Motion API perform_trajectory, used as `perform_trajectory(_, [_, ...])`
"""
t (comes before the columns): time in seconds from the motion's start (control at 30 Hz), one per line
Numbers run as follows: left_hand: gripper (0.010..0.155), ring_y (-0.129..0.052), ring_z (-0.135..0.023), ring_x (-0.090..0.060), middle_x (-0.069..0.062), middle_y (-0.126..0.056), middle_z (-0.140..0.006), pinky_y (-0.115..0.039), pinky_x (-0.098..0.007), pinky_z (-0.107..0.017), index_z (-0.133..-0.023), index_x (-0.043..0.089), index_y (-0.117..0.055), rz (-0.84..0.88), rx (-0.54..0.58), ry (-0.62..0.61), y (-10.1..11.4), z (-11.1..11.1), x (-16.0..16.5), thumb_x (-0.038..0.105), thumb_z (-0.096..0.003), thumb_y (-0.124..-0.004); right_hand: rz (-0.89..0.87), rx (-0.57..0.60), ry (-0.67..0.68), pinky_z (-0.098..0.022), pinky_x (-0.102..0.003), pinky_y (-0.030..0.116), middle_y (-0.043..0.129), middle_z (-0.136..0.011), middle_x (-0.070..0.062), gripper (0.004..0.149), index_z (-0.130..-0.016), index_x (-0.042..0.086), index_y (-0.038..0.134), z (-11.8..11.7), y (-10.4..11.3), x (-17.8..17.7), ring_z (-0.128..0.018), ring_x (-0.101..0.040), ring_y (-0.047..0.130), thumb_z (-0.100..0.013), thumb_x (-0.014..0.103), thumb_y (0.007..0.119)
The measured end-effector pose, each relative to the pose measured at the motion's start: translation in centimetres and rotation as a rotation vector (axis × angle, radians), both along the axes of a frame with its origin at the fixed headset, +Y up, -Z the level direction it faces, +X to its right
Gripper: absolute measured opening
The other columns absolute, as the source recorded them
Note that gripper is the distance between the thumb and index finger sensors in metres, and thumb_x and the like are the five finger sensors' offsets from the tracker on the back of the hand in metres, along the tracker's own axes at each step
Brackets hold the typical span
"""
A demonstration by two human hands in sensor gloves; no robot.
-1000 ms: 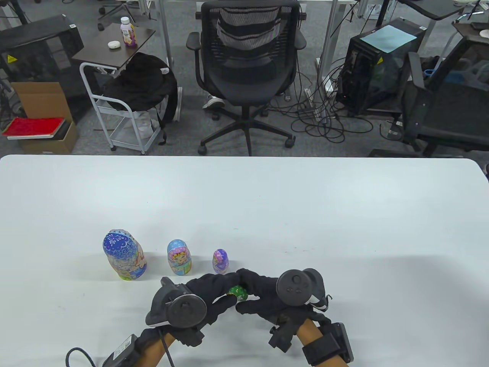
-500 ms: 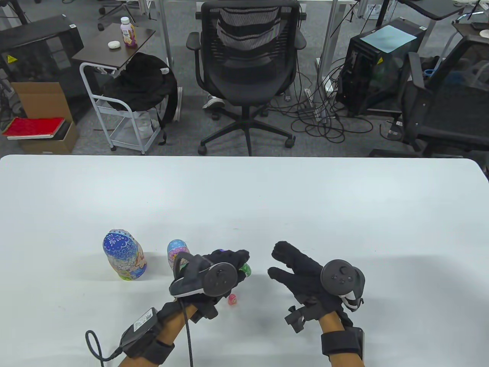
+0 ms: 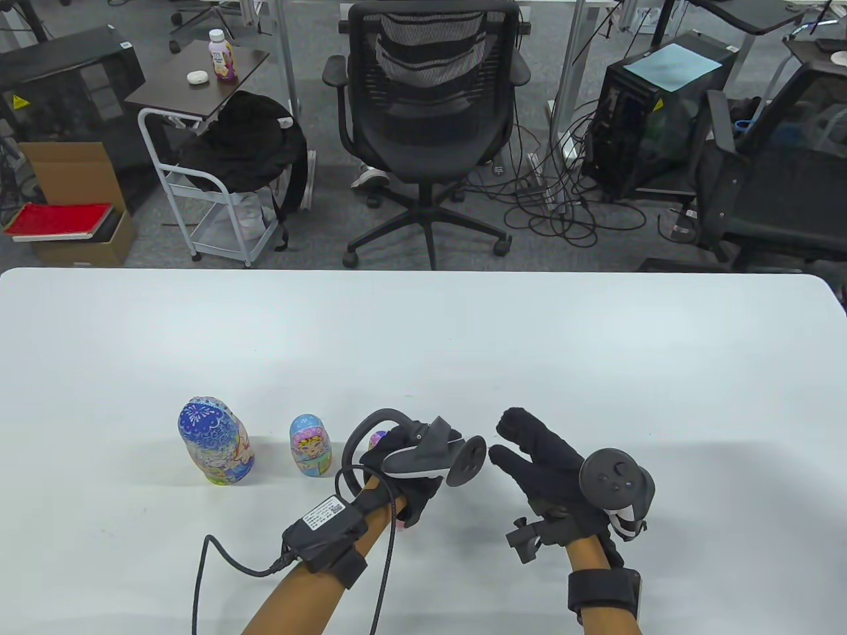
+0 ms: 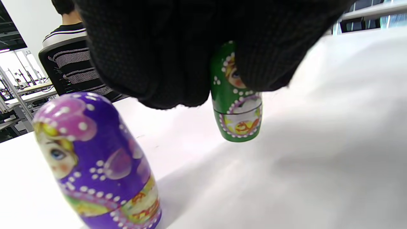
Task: Separate nested Russian dolls into individual dolls
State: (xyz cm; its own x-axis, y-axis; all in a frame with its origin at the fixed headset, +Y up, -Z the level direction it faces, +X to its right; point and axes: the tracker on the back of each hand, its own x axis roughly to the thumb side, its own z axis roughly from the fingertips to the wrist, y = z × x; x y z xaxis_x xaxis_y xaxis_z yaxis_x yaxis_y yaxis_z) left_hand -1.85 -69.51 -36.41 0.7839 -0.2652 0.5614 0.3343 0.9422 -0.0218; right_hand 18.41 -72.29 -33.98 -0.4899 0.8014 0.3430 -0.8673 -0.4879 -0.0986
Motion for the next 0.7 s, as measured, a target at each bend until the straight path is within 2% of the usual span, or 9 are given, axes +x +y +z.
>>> perform_trajectory(0.33, [0.056, -0.097, -0.080, -0.031, -0.009, -0.088, -0.097, -0.088, -0.039, -0.057, -0.105, 0.023, -0.065, -0.060, 0.003, 0.021, -1.7, -0.8, 0.4, 0.039, -0.0541, -0.080, 0.030, -0.013, 0.005, -0.061, -0.053, 0.076, 0.091, -0.089, -0.020, 0.070, -0.100, 0.013, 0.071, -0.1, -0.3, -0.1, -0.081, -0.043, 0.088, -0.043, 0.051, 0.087])
perform_trajectory(0.7, [0.056, -0.098, -0.079, -0.030, -0.009, -0.089, -0.096, -0.088, -0.039, -0.057, -0.105, 0.022, -0.066, -0.063, 0.003, 0.009, -1.7, -0.8, 0.8, 0.040, -0.0542, -0.080, 0.042, -0.022, 0.011, -0.060, -0.053, 0.076, 0.091, -0.089, -0.020, 0.070, -0.100, 0.013, 0.071, -0.2, -0.3, -0.2, -0.081, -0.043, 0.088, -0.043, 0.051, 0.087])
